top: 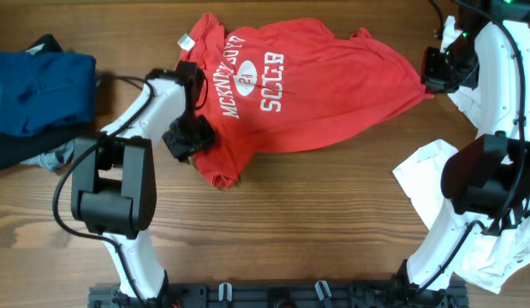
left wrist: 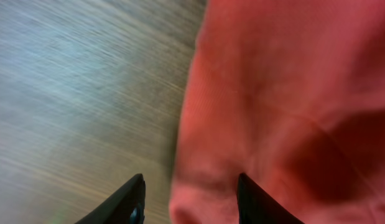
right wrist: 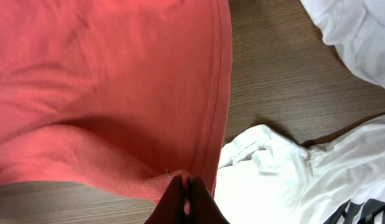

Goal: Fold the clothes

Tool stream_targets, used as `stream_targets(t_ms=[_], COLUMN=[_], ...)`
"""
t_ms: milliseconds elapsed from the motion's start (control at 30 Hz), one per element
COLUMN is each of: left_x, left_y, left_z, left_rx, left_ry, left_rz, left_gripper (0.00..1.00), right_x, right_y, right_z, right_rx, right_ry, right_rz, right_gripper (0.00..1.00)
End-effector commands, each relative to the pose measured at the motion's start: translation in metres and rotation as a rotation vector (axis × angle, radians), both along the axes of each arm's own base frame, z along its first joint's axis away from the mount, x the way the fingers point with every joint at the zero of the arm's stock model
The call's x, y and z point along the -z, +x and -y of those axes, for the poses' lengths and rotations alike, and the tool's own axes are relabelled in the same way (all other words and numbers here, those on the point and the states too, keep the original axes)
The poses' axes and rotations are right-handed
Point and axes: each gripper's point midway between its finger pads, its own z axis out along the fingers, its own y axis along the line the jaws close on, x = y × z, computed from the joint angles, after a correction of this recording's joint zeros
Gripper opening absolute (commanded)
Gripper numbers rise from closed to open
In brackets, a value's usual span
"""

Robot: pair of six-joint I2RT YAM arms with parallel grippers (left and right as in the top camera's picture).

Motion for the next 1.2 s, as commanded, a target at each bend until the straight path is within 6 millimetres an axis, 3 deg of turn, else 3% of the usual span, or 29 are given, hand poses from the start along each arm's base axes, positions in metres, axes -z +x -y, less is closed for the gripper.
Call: stream_targets(t_ms=[0,133,167,200,233,333,433,467,600,733,800,833,867,900,1000,1067,1167], left_x=[0.021,0.04,0.041,0.04,0.039,0.023,-0.027,-0.059,-0.128,-0.178,-0.229,-0.264,-0.318,-0.355,-0.419,-0.431,-0.412], left_y=[-0.01,-0.007,-0.007,-0.006,-0.005,-0.001,0.009,0.014,0.014,0.004,0.001,-0.001,-0.006,-0.014,-0.033,-0.035,-0.015], left_z=[0.006,0.015,0.017,0.017,0.017,0.006,-0.03,-0.046,-0.074,-0.078,-0.081,-0.084,-0.093,-0.101,-0.11,-0.11,-0.106], left_rx=[-0.015,-0.02,-0.02,-0.02,0.001,0.026,-0.036,-0.08,-0.15,-0.123,-0.12,-0.124,-0.137,-0.145,-0.165,-0.163,-0.144], left_ry=[-0.042,-0.103,-0.113,-0.114,-0.118,-0.126,-0.101,-0.1,-0.088,-0.077,-0.07,-0.061,-0.036,0.011,0.08,0.082,0.043], left_rz=[0.008,0.062,0.064,0.068,0.074,0.107,0.229,0.323,0.54,0.689,0.834,0.936,1.089,1.198,1.415,1.463,1.392], left_gripper=[0.5,0.48,0.33,0.11,0.04,0.04,0.04,0.04,0.04,0.04,0.04,0.04,0.04,0.04,0.04,0.04,0.04], right_x=[0.003,0.003,0.003,0.003,0.003,0.003,0.003,0.003,-0.008,-0.049,-0.092,-0.115,-0.155,-0.19,-0.289,-0.302,-0.282], right_y=[0.002,0.002,0.002,0.002,0.002,0.002,0.004,0.005,0.009,0.01,0.005,0.001,-0.006,-0.014,-0.038,-0.044,-0.032], right_z=[-0.004,-0.004,-0.004,-0.004,-0.004,-0.004,-0.003,-0.002,0.0,0.002,0.012,0.02,0.033,0.043,0.049,0.047,0.046], right_rx=[-0.019,-0.019,-0.019,-0.019,-0.019,-0.019,-0.001,0.014,0.045,0.066,0.117,0.16,0.218,0.242,0.18,0.166,0.133], right_ry=[0.012,0.012,0.012,0.012,0.012,0.012,0.011,0.011,0.009,-0.008,-0.027,-0.036,-0.056,-0.081,-0.199,-0.216,-0.189], right_rz=[-0.004,-0.004,-0.004,-0.004,-0.003,-0.003,0.005,0.011,0.058,0.185,0.315,0.39,0.521,0.639,0.969,1.01,0.954], right_gripper=[0.04,0.04,0.05,0.04,0.04,0.04,0.04,0.04,0.04,0.04,0.04,0.04,0.04,0.04,0.04,0.04,0.04])
